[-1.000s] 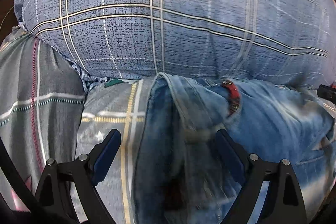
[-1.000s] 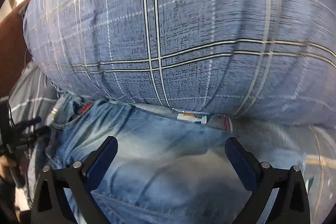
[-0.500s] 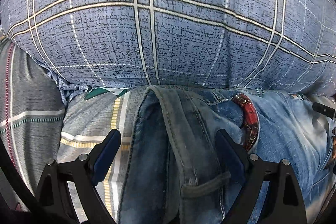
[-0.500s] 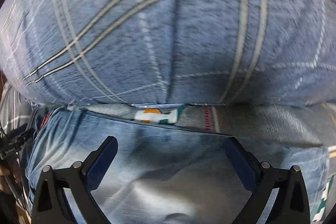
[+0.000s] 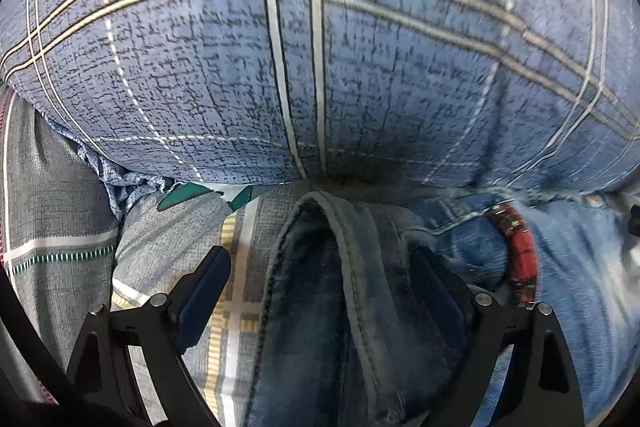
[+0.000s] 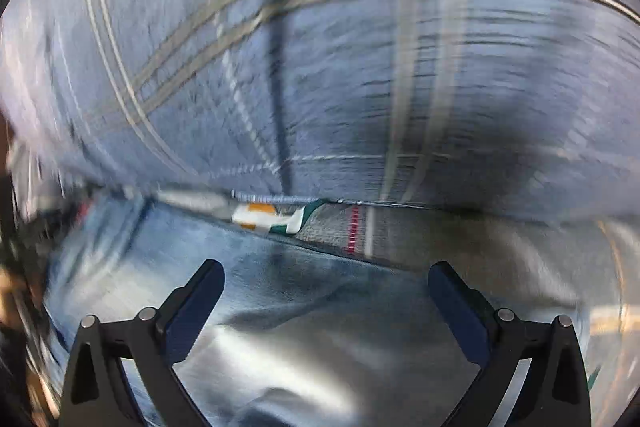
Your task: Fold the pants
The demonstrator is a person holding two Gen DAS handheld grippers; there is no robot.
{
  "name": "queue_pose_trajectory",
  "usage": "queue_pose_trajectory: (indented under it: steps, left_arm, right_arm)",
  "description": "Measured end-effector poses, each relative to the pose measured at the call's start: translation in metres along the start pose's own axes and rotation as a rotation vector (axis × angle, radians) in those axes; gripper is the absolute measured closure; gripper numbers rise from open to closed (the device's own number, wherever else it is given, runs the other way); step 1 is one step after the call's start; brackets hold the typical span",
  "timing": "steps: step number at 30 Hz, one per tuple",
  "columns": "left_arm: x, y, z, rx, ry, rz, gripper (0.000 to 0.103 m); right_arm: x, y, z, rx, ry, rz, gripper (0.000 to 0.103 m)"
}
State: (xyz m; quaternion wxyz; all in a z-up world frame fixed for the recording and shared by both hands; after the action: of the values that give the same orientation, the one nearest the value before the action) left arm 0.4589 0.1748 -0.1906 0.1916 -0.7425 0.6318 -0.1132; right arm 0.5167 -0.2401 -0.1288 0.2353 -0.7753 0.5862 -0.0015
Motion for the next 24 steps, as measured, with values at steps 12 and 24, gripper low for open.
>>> queue_pose_trajectory:
  steps: [12,24]
  left_arm:
    - [0.024,-0.003,0.008,0.056,-0.009,0.054,0.061]
    - [0.038,-0.014,-0.061,0.207,0.126,0.001,0.082]
  right_arm:
    - [-0.025,0.009,0.032,-0.028,0.032,-0.153,0.037]
    - [-0.075,0.016,-0.013,0.077,0.077,-0.227,0.092]
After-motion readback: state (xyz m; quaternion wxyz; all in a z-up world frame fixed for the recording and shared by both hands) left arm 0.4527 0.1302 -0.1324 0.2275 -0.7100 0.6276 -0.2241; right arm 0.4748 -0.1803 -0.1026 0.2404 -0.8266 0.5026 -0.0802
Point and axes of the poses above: each gripper's, at about its wrist camera, not at the fingertips, and z roughly the way its jaws point, x to its right, y to its underside, the point moved 8 cm from there along z, roughly the way its jaws point, and after that the axes turned 5 degrees about -y, right-handed, at the moved point
